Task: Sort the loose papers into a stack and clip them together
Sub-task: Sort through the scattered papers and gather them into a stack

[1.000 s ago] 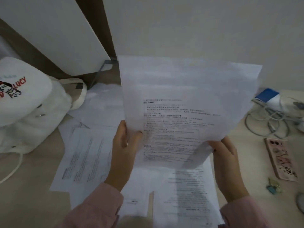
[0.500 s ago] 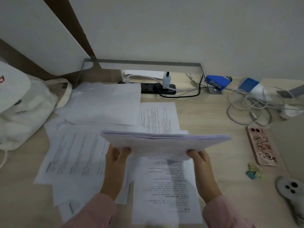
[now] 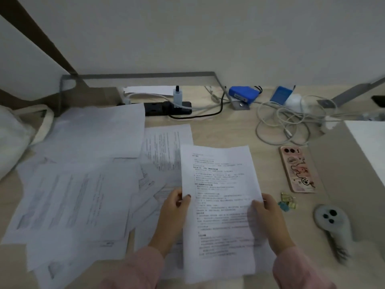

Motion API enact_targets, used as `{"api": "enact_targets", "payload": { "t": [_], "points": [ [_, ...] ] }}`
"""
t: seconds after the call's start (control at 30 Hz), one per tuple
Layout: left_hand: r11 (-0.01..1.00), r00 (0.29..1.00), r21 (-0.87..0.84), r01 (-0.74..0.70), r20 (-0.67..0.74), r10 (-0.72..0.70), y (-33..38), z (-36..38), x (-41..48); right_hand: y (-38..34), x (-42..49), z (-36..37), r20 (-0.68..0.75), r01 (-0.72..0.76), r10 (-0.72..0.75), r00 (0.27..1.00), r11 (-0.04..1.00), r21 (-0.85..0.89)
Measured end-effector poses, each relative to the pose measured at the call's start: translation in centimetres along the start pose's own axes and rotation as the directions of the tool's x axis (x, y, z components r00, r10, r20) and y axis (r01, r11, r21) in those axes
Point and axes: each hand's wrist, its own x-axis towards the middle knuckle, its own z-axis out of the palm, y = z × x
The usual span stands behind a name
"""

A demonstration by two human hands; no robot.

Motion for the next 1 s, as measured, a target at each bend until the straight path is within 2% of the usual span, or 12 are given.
{"api": "enact_targets", "payload": {
  "t": [0.2, 0.3, 0.37, 0.43, 0.53, 0.63, 0.7, 0.77, 0.87, 1.0],
  "points": [
    [0.991, 0.986, 0.133, 0.026, 0.158, -0.047, -2.9, 3.9, 0.3, 3.4, 1.6, -2.6, -0.078, -0.073, 0.067, 0.995, 0.995, -0.066],
    [0.985, 0.977, 0.171, 0.005, 0.208, -0.041, -3.4, 3.8, 0.2, 3.8, 1.7, -2.7, -0.108, -0.037, 0.016, 0.994, 0.981, -0.189],
    [0.965, 0.991, 0.263, -0.021, 0.137, -0.016, -4.1, 2.7, 0.2, 3.5, 1.4, -2.4, -0.173, 0.032, -0.096, 0.980, 0.939, -0.343],
    [0.916, 1.000, 0.400, -0.018, 0.015, 0.013, -4.8, 0.8, 0.1, 2.8, 0.7, -1.8, -0.161, 0.131, -0.218, 0.963, 0.893, -0.431],
    [0.866, 0.986, 0.499, 0.024, -0.155, 0.062, -5.7, -2.6, -1.0, 1.6, -0.1, 0.3, -0.015, 0.292, -0.337, 0.942, 0.838, -0.461],
    [0.788, 0.960, 0.595, 0.158, -0.281, 0.020, -6.9, -4.9, -3.3, 1.0, -1.0, 3.3, 0.154, 0.431, -0.410, 0.899, 0.762, -0.483],
    [0.773, 0.932, 0.579, 0.259, -0.361, -0.042, -8.0, -5.8, -4.6, 1.0, -1.6, 5.4, 0.265, 0.497, -0.422, 0.867, 0.695, -0.519],
    [0.768, 0.906, 0.546, 0.334, -0.410, -0.103, -8.8, -5.7, -5.4, 1.2, -2.2, 6.7, 0.339, 0.494, -0.360, 0.869, 0.642, -0.586],
    [0.729, 0.871, 0.546, 0.412, -0.470, -0.141, -9.9, -5.4, -5.9, 1.9, -2.8, 8.3, 0.369, 0.531, -0.387, 0.845, 0.529, -0.662],
    [0.735, 0.836, 0.501, 0.457, -0.525, -0.161, -10.6, -4.9, -6.0, 3.1, -3.0, 9.0, 0.410, 0.518, -0.317, 0.855, 0.488, -0.703]
  ]
}}
